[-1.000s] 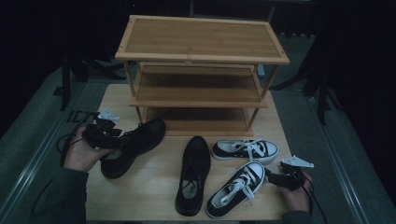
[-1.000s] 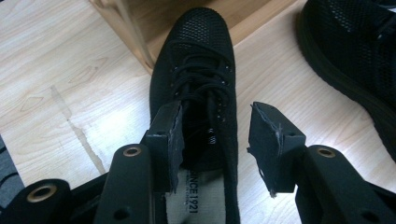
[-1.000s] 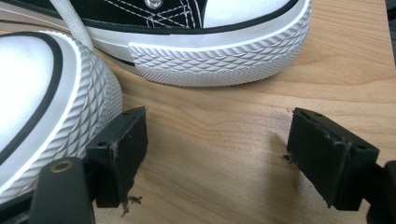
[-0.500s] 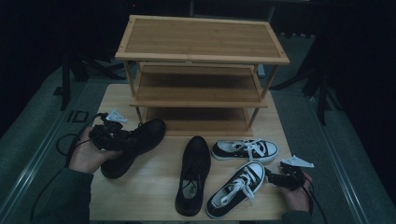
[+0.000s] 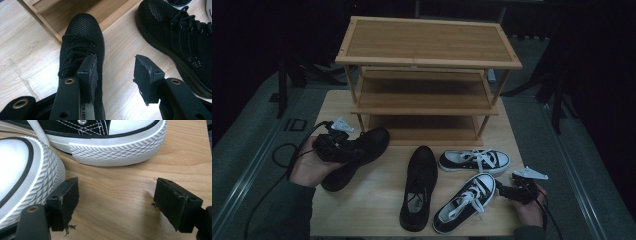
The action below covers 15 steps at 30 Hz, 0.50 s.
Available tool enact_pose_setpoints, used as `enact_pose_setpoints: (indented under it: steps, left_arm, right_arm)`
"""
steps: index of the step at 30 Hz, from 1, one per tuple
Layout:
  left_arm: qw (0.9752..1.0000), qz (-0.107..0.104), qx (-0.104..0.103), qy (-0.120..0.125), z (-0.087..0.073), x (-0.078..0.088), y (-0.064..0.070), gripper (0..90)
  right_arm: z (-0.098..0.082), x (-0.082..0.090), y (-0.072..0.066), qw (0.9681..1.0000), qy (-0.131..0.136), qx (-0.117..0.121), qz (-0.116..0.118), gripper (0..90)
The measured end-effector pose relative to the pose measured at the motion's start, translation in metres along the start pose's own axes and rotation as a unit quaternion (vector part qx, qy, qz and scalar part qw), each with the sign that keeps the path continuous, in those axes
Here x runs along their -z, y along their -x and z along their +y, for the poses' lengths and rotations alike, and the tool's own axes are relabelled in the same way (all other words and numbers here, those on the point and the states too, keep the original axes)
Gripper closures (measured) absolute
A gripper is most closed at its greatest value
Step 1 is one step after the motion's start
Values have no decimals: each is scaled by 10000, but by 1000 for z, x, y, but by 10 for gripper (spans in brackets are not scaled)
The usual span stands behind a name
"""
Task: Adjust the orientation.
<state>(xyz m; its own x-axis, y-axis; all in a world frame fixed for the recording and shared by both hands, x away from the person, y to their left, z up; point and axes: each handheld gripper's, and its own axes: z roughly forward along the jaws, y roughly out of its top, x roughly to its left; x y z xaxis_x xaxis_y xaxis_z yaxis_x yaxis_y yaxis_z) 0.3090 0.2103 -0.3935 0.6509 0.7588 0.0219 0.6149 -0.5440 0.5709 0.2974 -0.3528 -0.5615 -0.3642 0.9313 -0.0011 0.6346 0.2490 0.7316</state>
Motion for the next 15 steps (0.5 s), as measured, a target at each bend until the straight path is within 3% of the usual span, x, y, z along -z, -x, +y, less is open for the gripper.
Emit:
enact_pose_setpoints:
  steps: [15]
  left_arm:
    - [9997,-178,-127,-63,8,-2,15,542]
  right_arm:
    - [0,0,0,10000,-1,-1,0,201]
